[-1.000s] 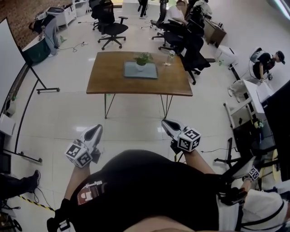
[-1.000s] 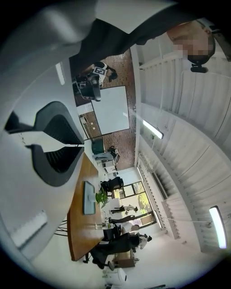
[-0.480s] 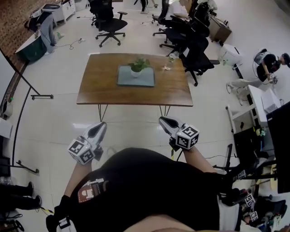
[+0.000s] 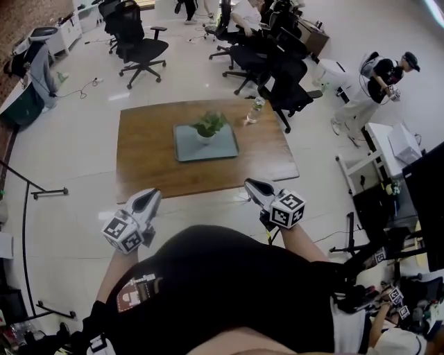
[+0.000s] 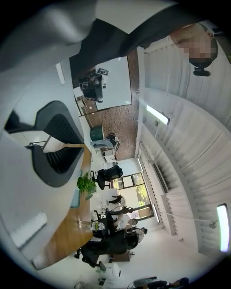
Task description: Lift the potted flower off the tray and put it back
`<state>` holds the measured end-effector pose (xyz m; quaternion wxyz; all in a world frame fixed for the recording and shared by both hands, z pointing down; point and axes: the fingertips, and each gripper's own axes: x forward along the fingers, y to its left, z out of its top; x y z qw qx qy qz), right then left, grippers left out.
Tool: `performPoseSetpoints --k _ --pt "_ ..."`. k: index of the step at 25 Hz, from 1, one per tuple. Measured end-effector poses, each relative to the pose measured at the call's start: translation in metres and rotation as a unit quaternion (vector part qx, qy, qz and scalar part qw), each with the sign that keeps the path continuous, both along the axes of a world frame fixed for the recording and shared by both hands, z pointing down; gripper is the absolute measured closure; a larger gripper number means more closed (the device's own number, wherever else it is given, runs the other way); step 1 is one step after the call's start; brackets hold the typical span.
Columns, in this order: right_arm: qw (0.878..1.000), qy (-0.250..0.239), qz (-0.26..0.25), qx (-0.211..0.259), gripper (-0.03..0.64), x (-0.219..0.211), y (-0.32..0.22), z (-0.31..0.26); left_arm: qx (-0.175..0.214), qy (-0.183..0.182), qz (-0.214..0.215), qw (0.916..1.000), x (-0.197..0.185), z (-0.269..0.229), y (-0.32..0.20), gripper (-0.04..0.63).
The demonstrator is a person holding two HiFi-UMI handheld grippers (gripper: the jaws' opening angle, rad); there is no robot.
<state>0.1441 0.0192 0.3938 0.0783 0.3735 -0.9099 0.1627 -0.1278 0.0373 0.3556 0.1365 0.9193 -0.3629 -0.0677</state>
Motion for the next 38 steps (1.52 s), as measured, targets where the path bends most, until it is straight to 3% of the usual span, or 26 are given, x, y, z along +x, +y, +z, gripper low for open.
performPoseSetpoints --k 4,9,15,19,24,29,33,38 --pt "1.000 0.003 0.020 -0.004 0.575 -0.025 -0.046 0.006 -0.012 -0.004 0.030 0.9995 -0.018 0.009 -0.047 0.600" --pt "0.999 0.008 0.019 -0.028 0.560 -0.029 -0.093 0.026 -0.029 -0.006 0.044 0.9986 -0.013 0.024 -0.099 0.600" --pt "0.999 0.016 -0.023 -0.036 0.541 -0.006 -0.162 0.050 -0.046 -0.013 0.017 0.9987 0.022 0.038 -0.161 0.600" --pt "0.997 0.023 -0.069 -0.037 0.490 0.006 -0.206 0.066 -0.060 -0.017 -0.018 0.9979 0.047 0.040 -0.190 0.600" --pt "0.991 0.040 -0.124 -0.032 0.372 0.015 -0.246 0.091 -0.078 -0.029 -0.048 0.9954 0.071 0.046 -0.222 0.600" --pt "0.985 0.074 -0.143 -0.063 0.228 0.007 -0.262 0.142 -0.101 -0.035 -0.035 0.9937 0.081 0.063 -0.234 0.600" --pt "0.983 0.101 -0.132 -0.076 0.114 -0.012 -0.274 0.181 -0.128 -0.025 -0.031 0.9910 0.069 0.088 -0.242 0.600" --pt "0.985 0.110 -0.083 -0.100 0.020 -0.034 -0.295 0.227 -0.137 -0.035 0.010 0.9899 0.057 0.125 -0.253 0.600"
